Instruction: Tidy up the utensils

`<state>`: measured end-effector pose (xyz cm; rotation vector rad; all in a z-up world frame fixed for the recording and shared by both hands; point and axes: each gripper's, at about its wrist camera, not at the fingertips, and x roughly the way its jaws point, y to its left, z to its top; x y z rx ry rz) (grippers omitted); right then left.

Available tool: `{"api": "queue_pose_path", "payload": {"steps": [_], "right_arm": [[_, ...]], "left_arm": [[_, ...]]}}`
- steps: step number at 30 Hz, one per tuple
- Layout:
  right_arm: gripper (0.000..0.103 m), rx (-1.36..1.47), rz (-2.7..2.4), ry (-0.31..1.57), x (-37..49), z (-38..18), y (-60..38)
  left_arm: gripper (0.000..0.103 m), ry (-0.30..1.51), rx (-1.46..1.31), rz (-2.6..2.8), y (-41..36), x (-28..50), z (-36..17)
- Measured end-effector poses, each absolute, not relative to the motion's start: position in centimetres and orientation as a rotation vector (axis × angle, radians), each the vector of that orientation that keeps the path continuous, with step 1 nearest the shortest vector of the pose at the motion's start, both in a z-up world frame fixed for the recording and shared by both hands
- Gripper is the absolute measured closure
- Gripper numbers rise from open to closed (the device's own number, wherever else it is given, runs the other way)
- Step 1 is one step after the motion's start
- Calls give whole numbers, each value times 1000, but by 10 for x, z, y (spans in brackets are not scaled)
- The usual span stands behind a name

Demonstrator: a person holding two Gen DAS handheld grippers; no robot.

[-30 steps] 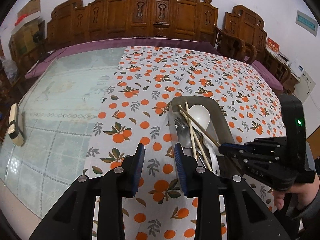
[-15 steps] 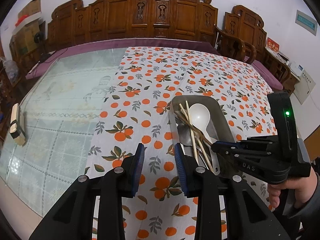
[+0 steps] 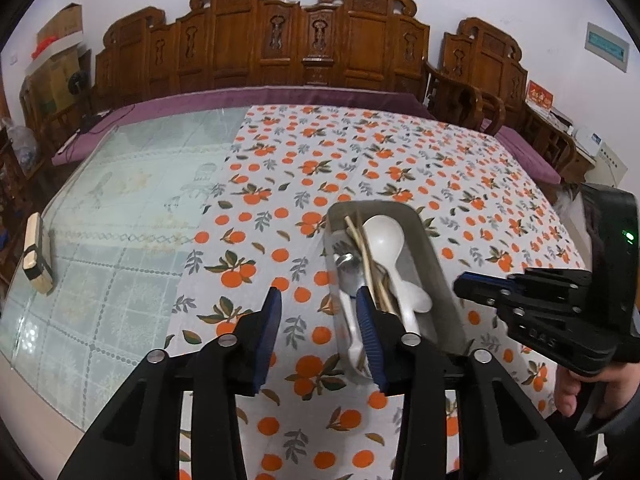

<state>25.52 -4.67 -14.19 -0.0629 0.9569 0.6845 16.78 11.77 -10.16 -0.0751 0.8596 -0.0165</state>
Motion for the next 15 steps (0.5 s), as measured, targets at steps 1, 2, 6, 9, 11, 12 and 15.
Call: {"api": "queue_pose_path", "payload": {"steps": [1,2,6,9,11,12,15], "right_arm": [[94,-70,678,936,249,-136,-53],[94,-75,670,914,243,-130,-59],[84,-60,637,854,219,-110,-86],[74,-58,603,809,200,-98,-105],[67,-56,574,790,188,-92,-117],[57,-55,561,783,184,-91,-122],[36,-48,495,744,163,-84,-143]], "left_arm": [[62,852,-74,-19,114,167,-99],[58,842,-71,-22,110,164,-96],[44,816,-67,-36,93,153,-87],[27,784,-60,-43,77,140,-80],[21,771,-51,-50,68,133,-77],[18,765,-43,-46,62,129,-76],[12,747,-30,-35,49,116,-74]]}}
